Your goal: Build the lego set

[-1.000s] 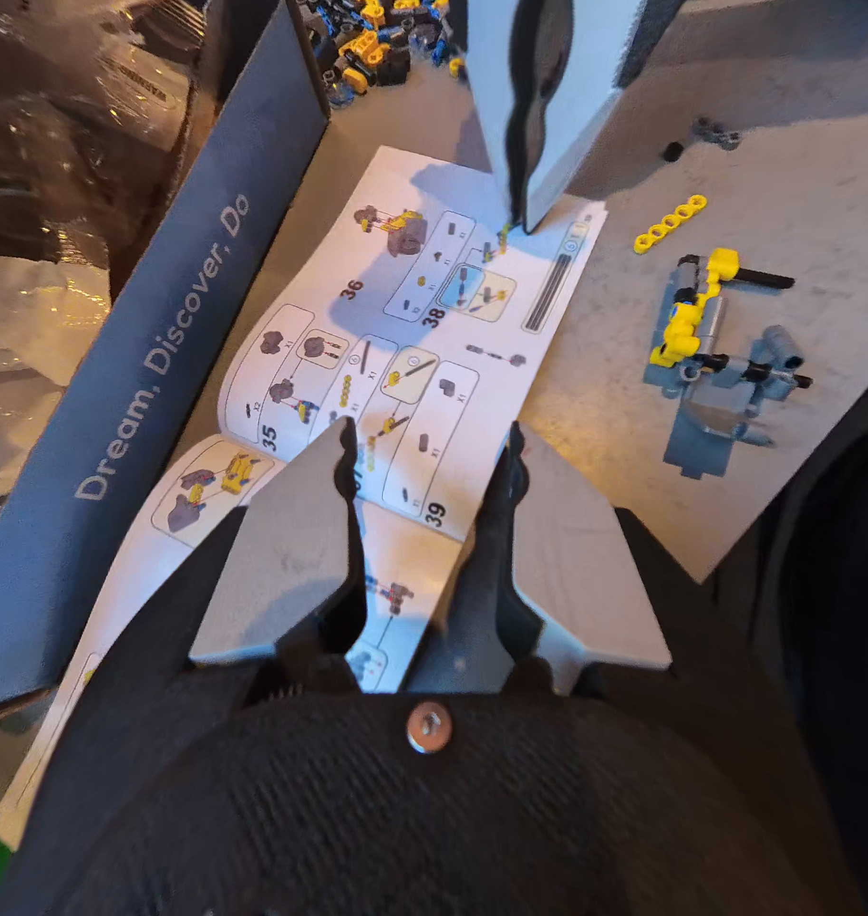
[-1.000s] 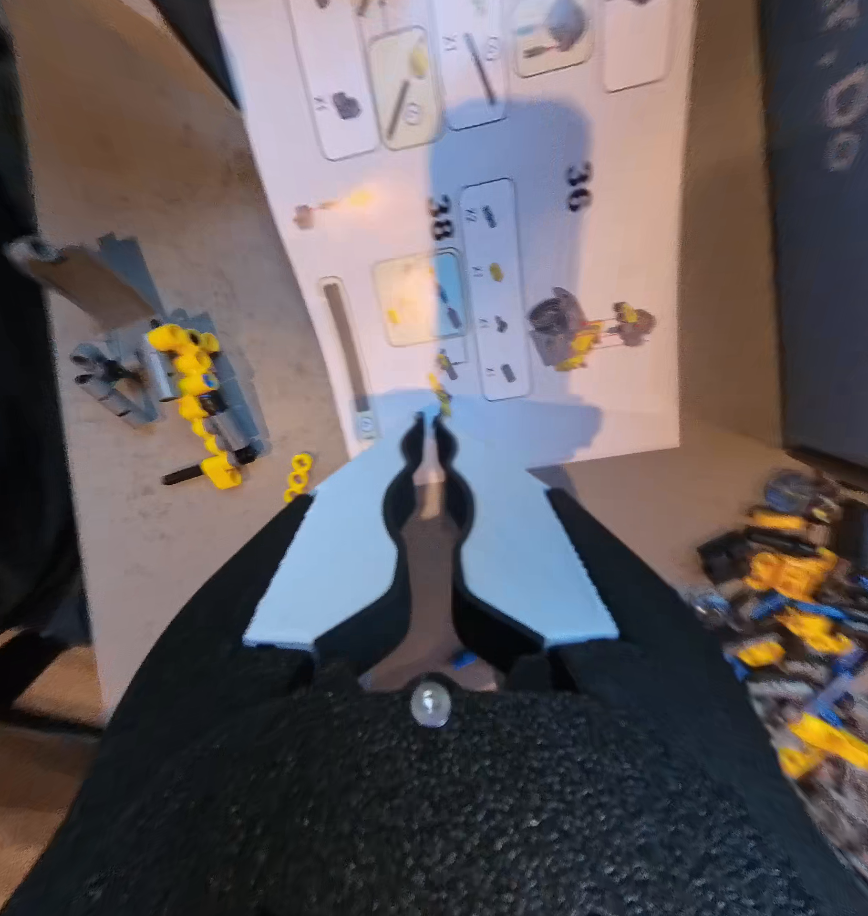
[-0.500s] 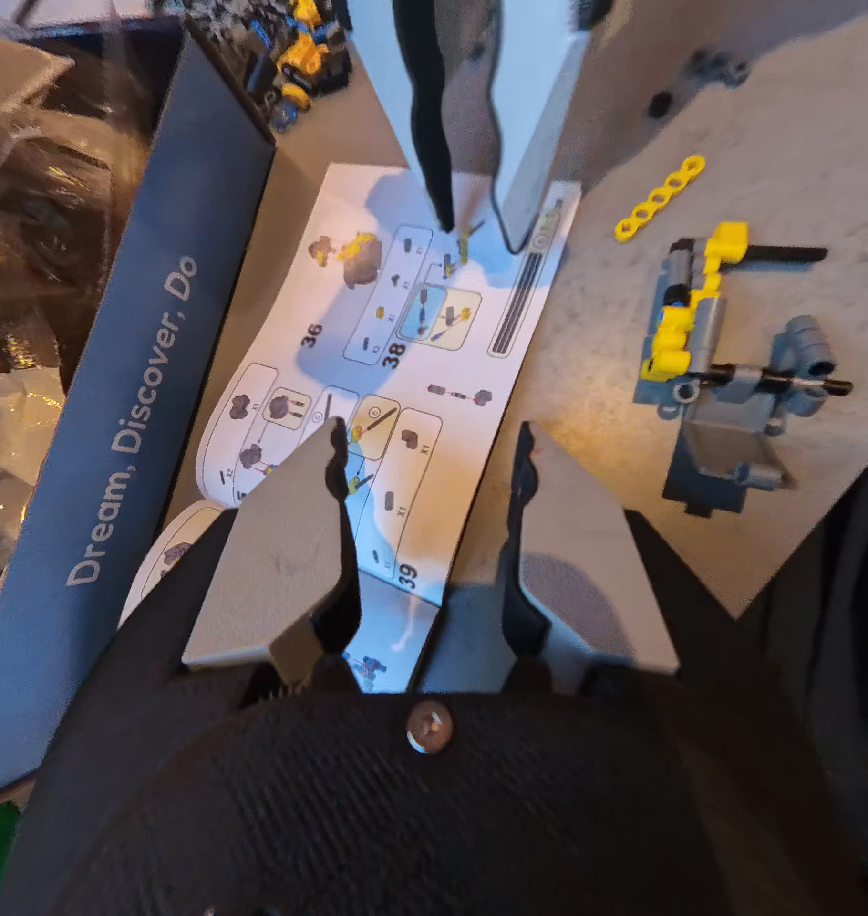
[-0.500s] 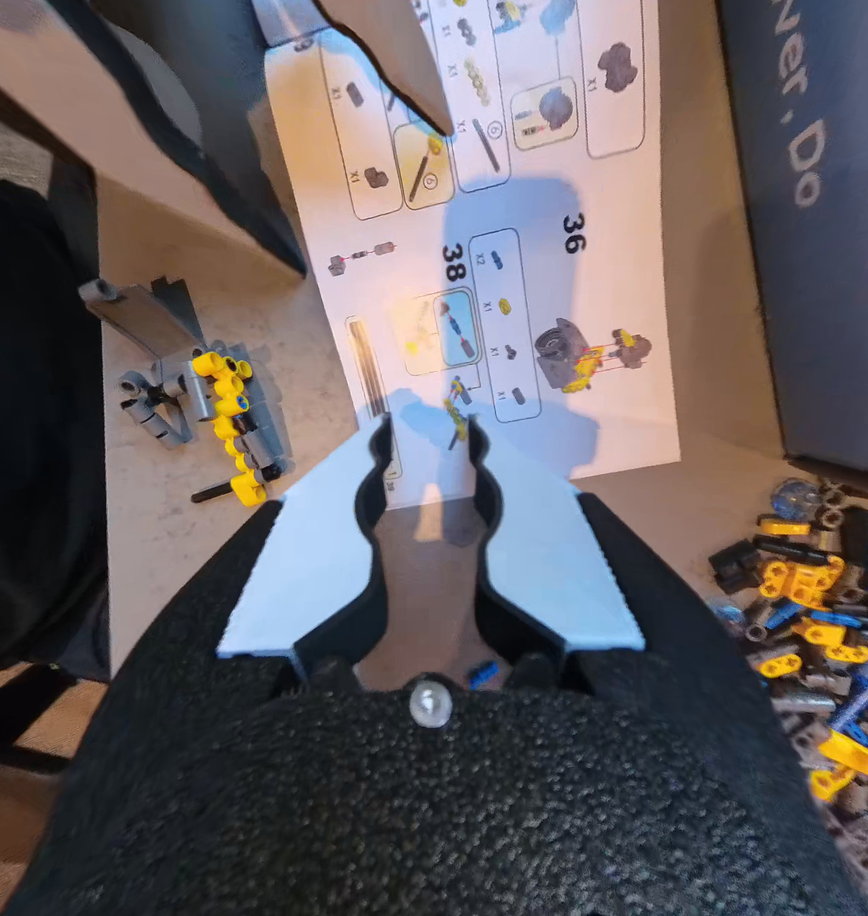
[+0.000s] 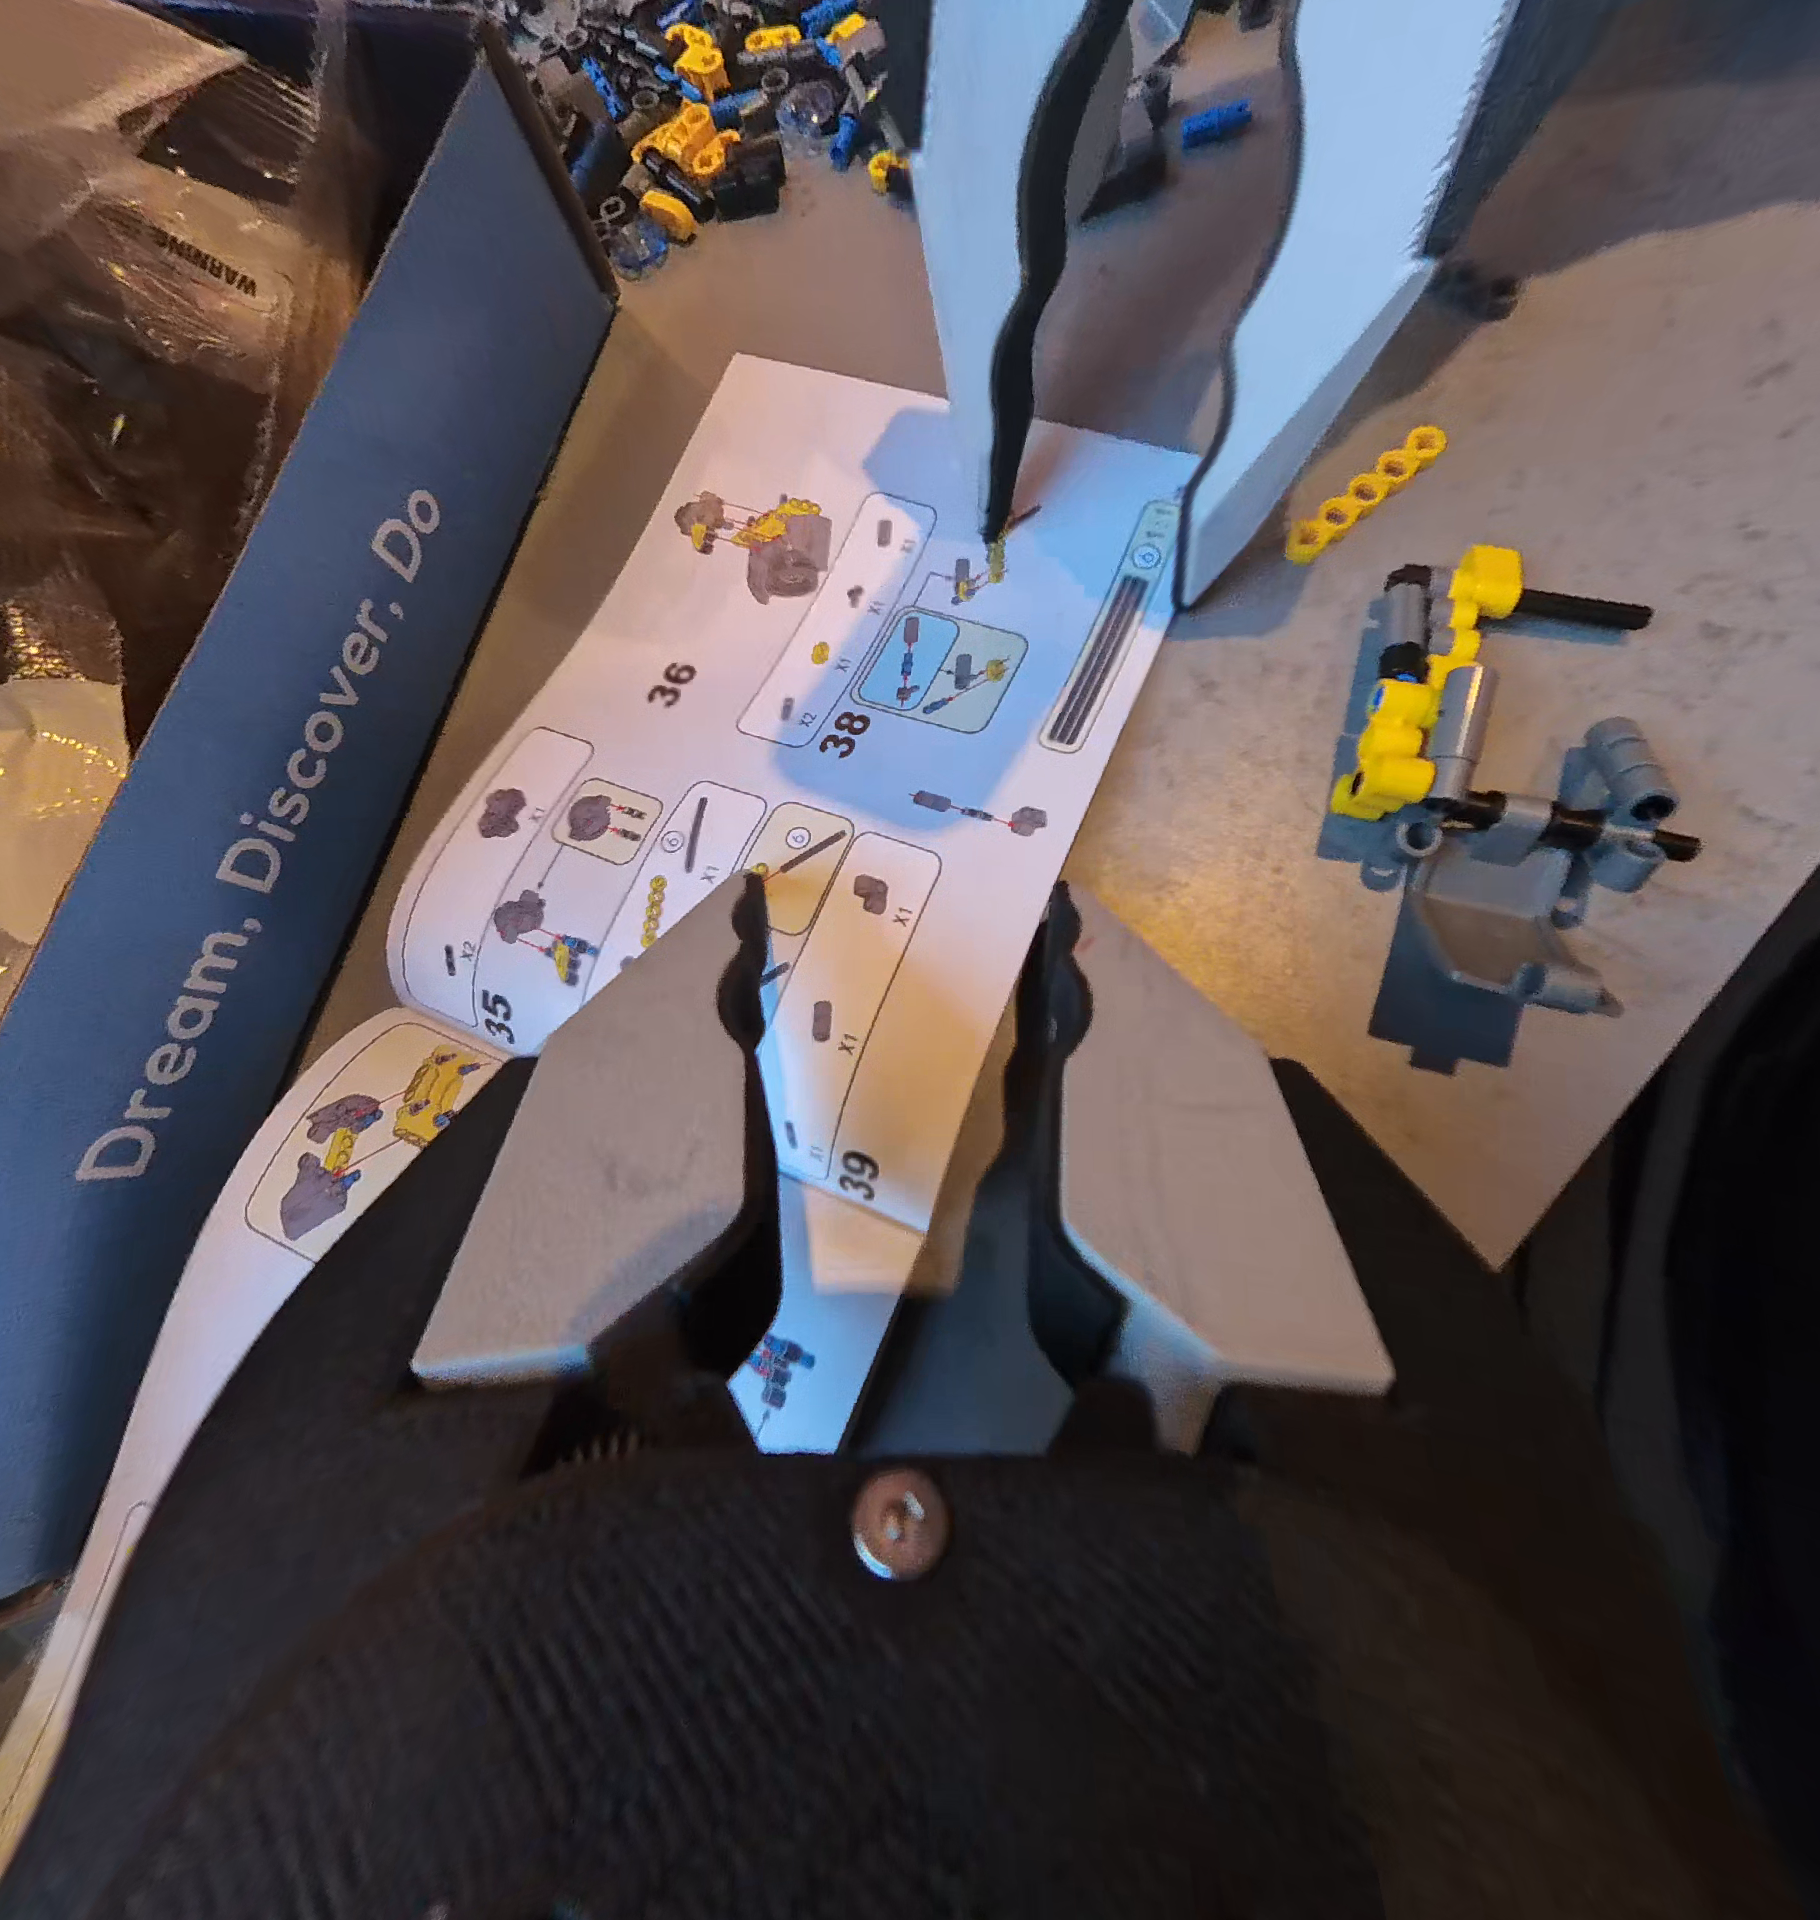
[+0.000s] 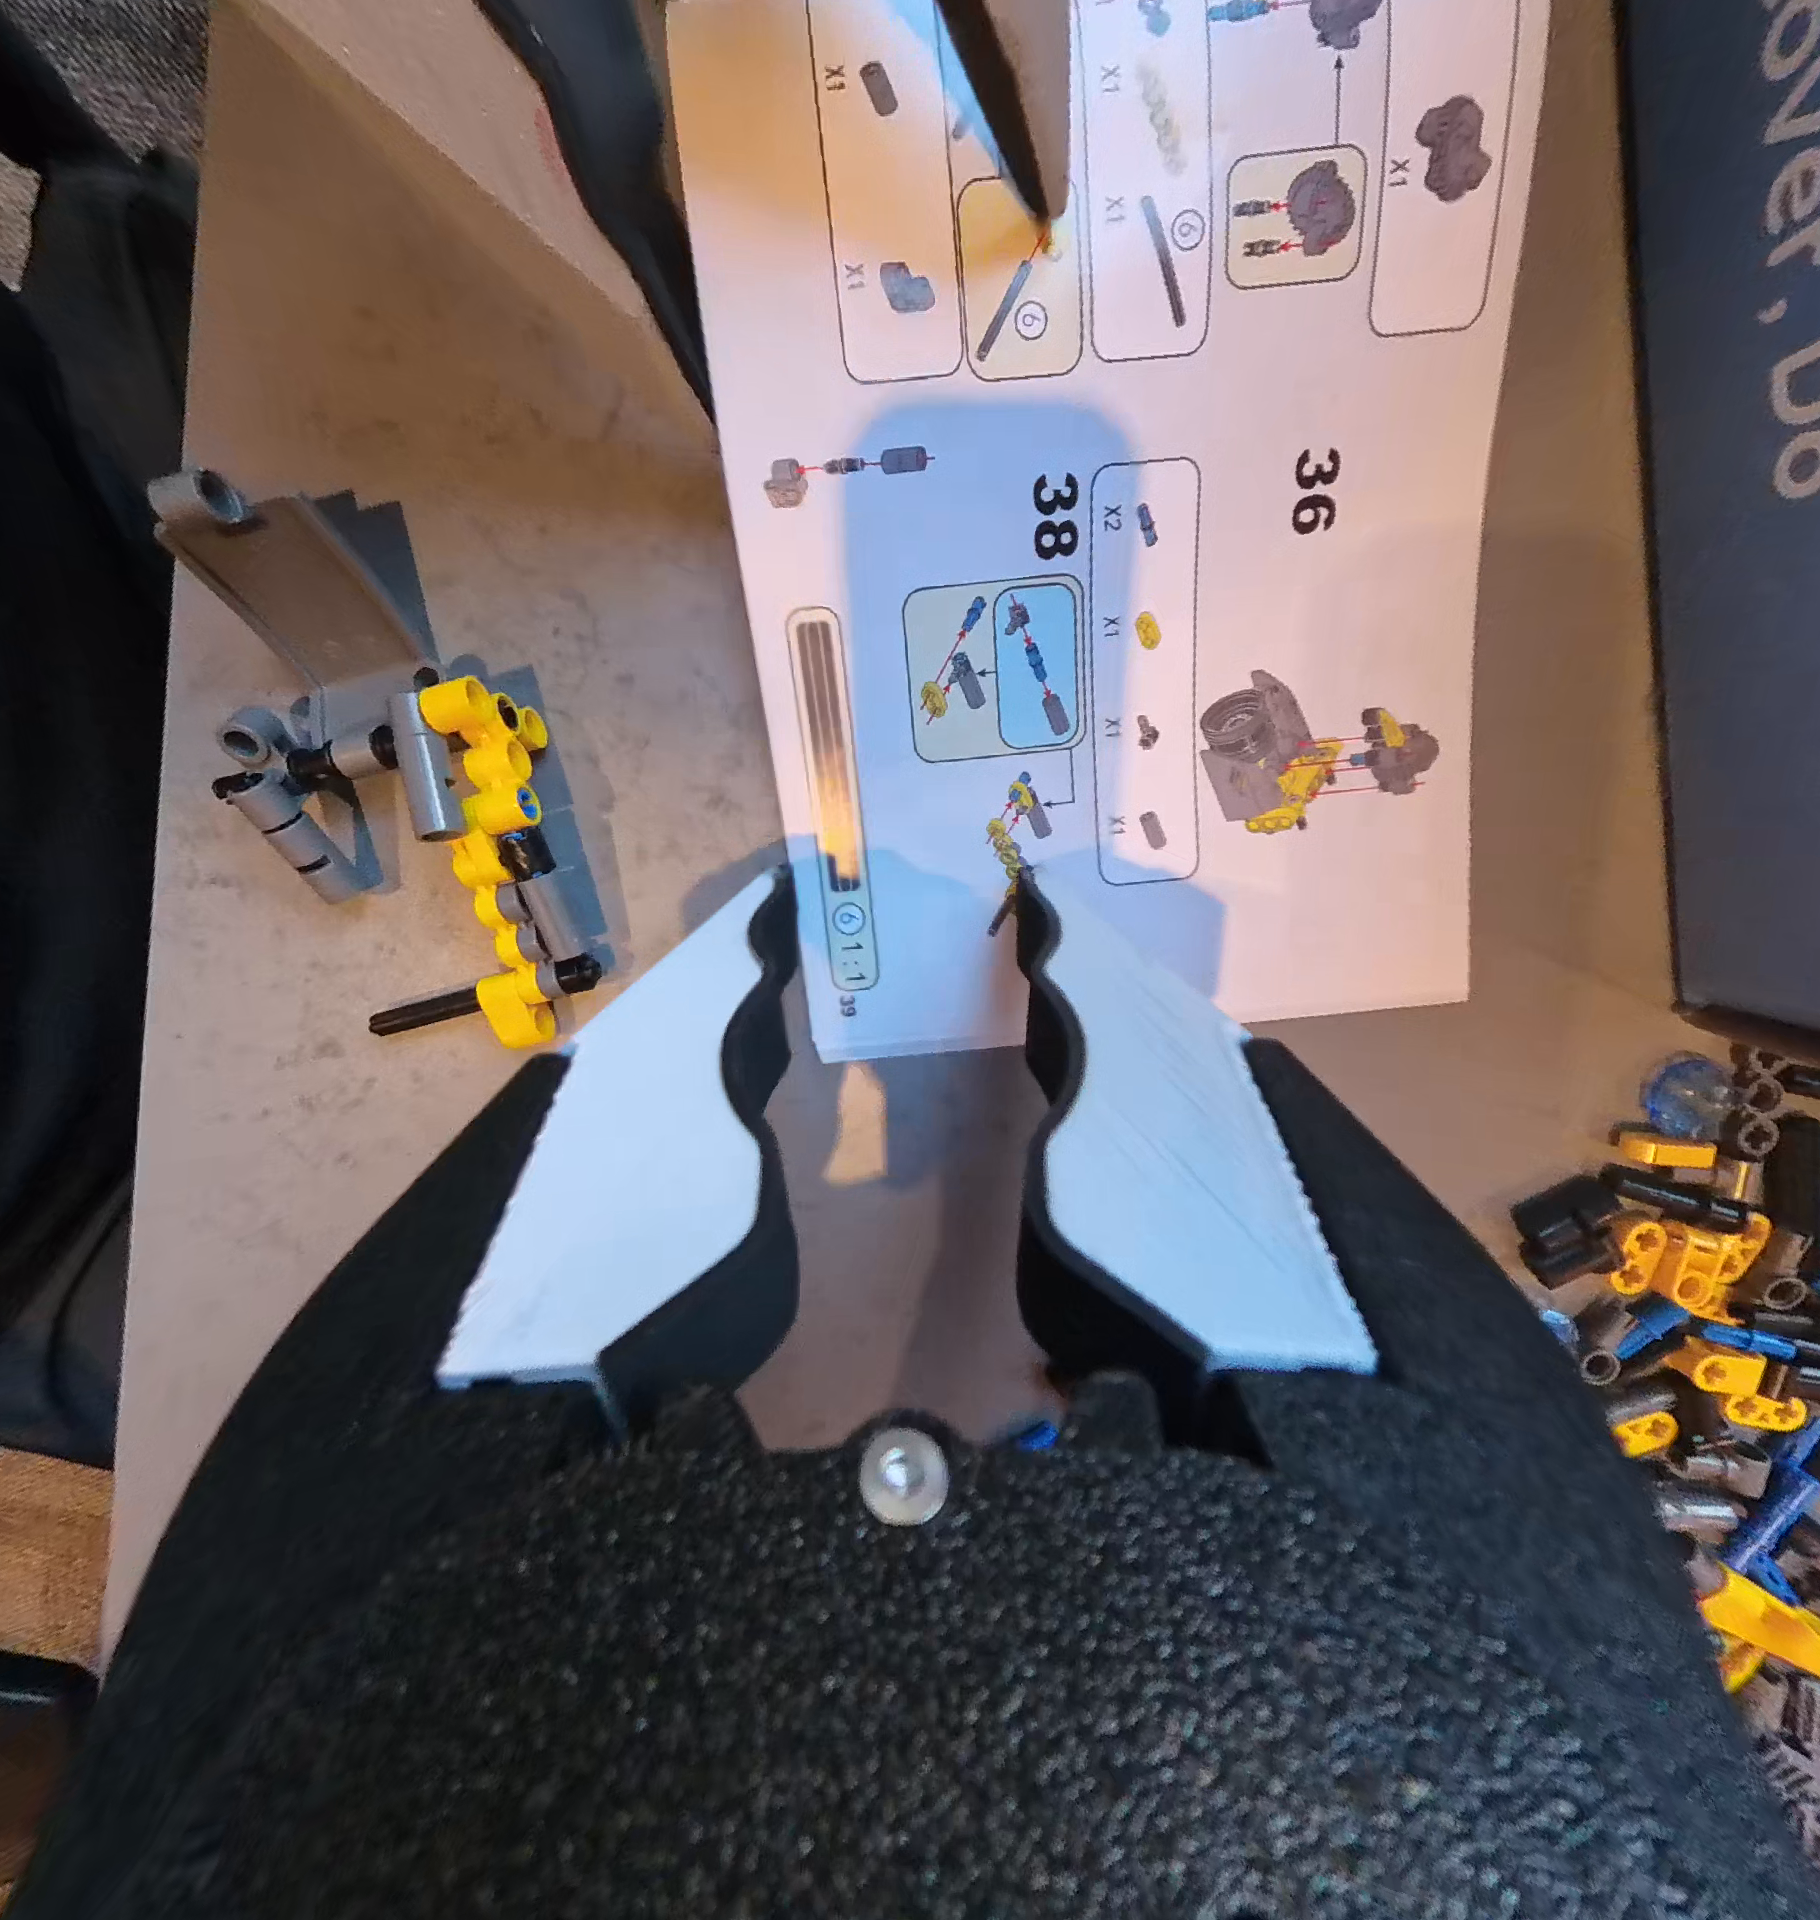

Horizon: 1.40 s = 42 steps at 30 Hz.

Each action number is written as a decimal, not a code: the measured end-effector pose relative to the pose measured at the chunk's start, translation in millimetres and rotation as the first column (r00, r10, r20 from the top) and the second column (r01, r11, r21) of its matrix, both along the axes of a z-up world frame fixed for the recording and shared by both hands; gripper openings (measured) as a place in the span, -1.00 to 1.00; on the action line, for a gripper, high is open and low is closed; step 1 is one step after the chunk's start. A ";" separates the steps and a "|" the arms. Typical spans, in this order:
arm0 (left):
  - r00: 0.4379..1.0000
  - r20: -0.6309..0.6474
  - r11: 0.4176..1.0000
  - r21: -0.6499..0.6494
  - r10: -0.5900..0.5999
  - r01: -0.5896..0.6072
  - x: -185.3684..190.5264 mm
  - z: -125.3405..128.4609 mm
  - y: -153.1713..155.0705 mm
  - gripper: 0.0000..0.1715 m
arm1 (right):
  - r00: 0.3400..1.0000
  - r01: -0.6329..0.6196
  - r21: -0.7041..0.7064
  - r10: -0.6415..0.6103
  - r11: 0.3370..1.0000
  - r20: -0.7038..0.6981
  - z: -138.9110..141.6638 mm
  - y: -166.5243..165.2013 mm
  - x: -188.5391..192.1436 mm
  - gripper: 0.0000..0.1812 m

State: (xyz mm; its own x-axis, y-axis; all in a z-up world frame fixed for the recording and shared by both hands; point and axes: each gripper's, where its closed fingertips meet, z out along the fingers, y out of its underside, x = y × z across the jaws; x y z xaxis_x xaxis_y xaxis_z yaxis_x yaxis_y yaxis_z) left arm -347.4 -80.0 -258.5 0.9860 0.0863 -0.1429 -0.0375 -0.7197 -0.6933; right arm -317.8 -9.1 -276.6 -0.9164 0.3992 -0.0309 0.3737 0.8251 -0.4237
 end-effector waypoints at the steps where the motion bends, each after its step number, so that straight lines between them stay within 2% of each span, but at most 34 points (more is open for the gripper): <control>1: 1.000 0.012 1.000 0.008 0.001 -0.001 -0.2 1.3 -0.4 -0.37 | 1.000 0.002 -0.005 -0.002 1.000 0.007 0.2 -0.3 0.1 -0.54; 5: 0.999 0.032 1.000 0.021 0.001 -0.002 -1.1 3.0 -2.3 -0.36 | 0.998 0.015 -0.037 -0.013 0.999 0.054 1.4 -1.6 1.5 -0.59; 7: 1.000 0.031 1.000 0.021 -0.001 0.001 -1.3 3.1 -3.2 -0.37 | 0.997 0.008 -0.060 -0.003 0.998 0.083 2.3 -2.7 4.7 -0.81; 10: 1.000 0.026 1.000 0.027 0.002 -0.002 -3.0 5.0 -4.3 -0.40 | 0.997 0.022 -0.059 -0.017 0.998 0.081 1.1 0.9 2.2 -0.99; 14: 0.999 0.049 0.999 0.038 0.004 -0.006 -3.6 5.8 -4.8 -0.40 | 0.995 0.031 -0.076 -0.024 0.997 0.092 1.7 -0.9 1.8 -1.00; 17: 0.999 0.038 0.999 0.043 0.006 -0.008 -3.5 7.5 -3.1 -0.37 | 0.998 0.049 -0.068 -0.047 0.996 0.033 7.4 1.9 -6.7 -1.00; 18: 0.999 0.033 0.999 0.045 0.004 -0.005 -2.9 8.5 -1.3 -0.33 | 0.998 0.066 -0.073 -0.066 0.995 0.003 12.0 3.9 -12.1 -0.99; 19: 1.000 0.023 0.999 0.049 0.012 -0.013 -4.4 9.8 0.6 -0.28 | 0.996 0.090 -0.093 -0.092 0.992 -0.018 18.1 5.4 -17.5 -0.89; 21: 0.999 0.031 0.997 0.063 0.034 -0.036 -6.6 11.9 5.1 -0.22 | 0.986 0.142 -0.168 -0.154 0.976 -0.064 35.2 6.4 -28.8 -0.53; 22: 0.997 0.059 0.996 0.071 0.043 -0.047 -6.7 12.9 6.3 -0.17 | 0.969 0.167 -0.204 -0.199 0.964 -0.146 47.9 9.6 -38.9 -0.42; 25: 0.990 0.133 0.991 0.112 0.053 -0.069 -7.4 20.1 7.1 -0.01 | 0.878 0.117 -0.381 -0.275 0.917 -0.391 100.5 8.0 -46.3 -0.11; 26: 0.989 0.135 0.992 0.103 0.060 -0.074 -9.3 19.6 4.8 0.01 | 0.857 0.089 -0.414 -0.282 0.906 -0.432 110.6 7.1 -43.1 -0.19; 27: 0.990 0.124 0.992 0.090 0.073 -0.085 -12.7 17.6 1.8 0.03 | 0.855 0.050 -0.413 -0.253 0.909 -0.453 111.9 5.4 -37.7 -0.38; 28: 0.990 0.114 0.994 0.070 0.080 -0.088 -14.9 14.2 -1.1 0.04 | 0.866 0.024 -0.379 -0.208 0.925 -0.454 105.0 5.2 -33.7 -0.56; 29: 0.991 0.105 0.995 0.046 0.084 -0.090 -16.2 9.9 -3.7 0.04 | 0.890 0.030 -0.325 -0.173 0.945 -0.421 91.3 7.4 -32.1 -0.56; 32: 0.991 0.083 0.994 -0.010 0.106 -0.106 -18.6 -1.5 -11.2 0.04 | 0.969 0.117 -0.158 -0.148 0.980 -0.198 45.5 13.7 -31.4 -0.04; 33: 0.990 0.084 0.994 -0.017 0.110 -0.109 -18.0 -3.0 -13.6 0.03 | 0.982 0.106 -0.117 -0.123 0.987 -0.144 35.3 12.0 -29.0 -0.04; 38: 0.987 0.098 0.992 -0.042 0.125 -0.122 -18.1 -6.6 -31.9 0.01 | 0.998 0.004 0.073 0.001 0.997 -0.057 1.6 9.8 -27.6 -0.02; 40: 0.987 0.120 0.993 -0.066 0.109 -0.101 -16.6 -13.0 -35.0 -0.01 | 0.999 -0.037 0.079 0.038 0.996 -0.011 -2.3 3.6 -24.1 -0.14; 42: 0.991 0.106 0.995 -0.064 0.087 -0.080 -18.4 -15.3 -33.7 -0.06 | 0.998 -0.062 0.087 0.062 0.994 0.000 -2.7 0.8 -24.6 -0.14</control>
